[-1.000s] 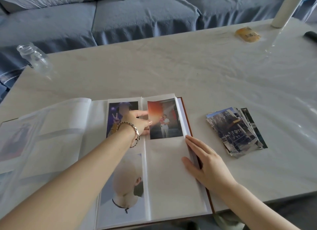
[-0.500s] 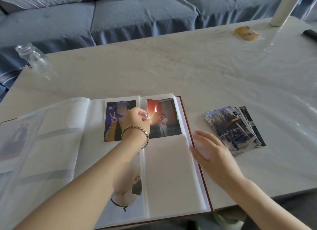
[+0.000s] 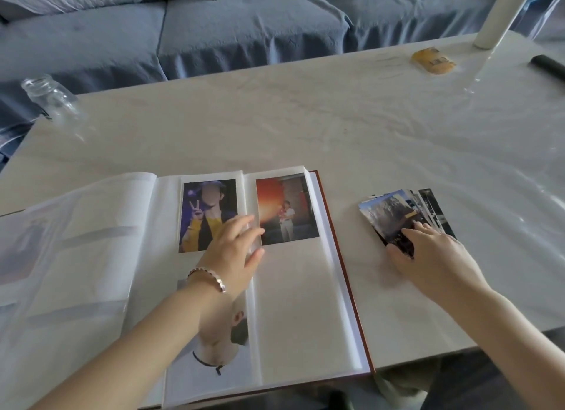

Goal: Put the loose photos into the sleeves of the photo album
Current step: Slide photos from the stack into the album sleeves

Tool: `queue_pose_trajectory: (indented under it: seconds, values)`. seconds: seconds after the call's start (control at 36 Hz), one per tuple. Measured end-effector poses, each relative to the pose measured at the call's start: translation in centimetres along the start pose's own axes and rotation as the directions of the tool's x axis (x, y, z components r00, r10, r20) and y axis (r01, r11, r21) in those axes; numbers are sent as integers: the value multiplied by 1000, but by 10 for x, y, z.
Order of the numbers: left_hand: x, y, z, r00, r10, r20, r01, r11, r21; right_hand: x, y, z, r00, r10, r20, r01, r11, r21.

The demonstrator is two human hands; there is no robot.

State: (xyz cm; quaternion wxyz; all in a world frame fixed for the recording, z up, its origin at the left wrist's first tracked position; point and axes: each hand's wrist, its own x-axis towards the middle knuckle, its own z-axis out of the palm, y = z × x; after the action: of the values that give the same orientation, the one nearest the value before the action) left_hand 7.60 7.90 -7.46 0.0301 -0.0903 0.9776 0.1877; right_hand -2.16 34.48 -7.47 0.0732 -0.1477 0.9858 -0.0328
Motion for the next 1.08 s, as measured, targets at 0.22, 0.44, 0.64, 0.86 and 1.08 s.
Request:
queue_pose_trajectory:
  seconds: [0.22, 0.44, 0.64, 0.86, 1.08]
  values:
    - [-14, -5, 1, 955, 50, -292, -105, 979, -176, -13, -17, -10, 829, -90, -552, 215, 962, 166]
    - [-24, 46, -27, 973, -135, 189, 228, 402, -887, -39, -85, -2, 646, -426, -634, 630, 766, 127]
    - [-28, 38, -4, 928, -369, 48, 271, 583, -766, -52, -104, 15, 660, -599, -454, 726, 665, 178]
    - [-29, 14, -6, 912, -402, -84, 308, 805, -507, -50, -84, 13, 879, -403, -254, 475, 779, 409]
    - [-42, -12, -23, 920, -329, -213, 241, 903, -355, -47, -76, 18, 958, -282, 57, 231, 870, 435]
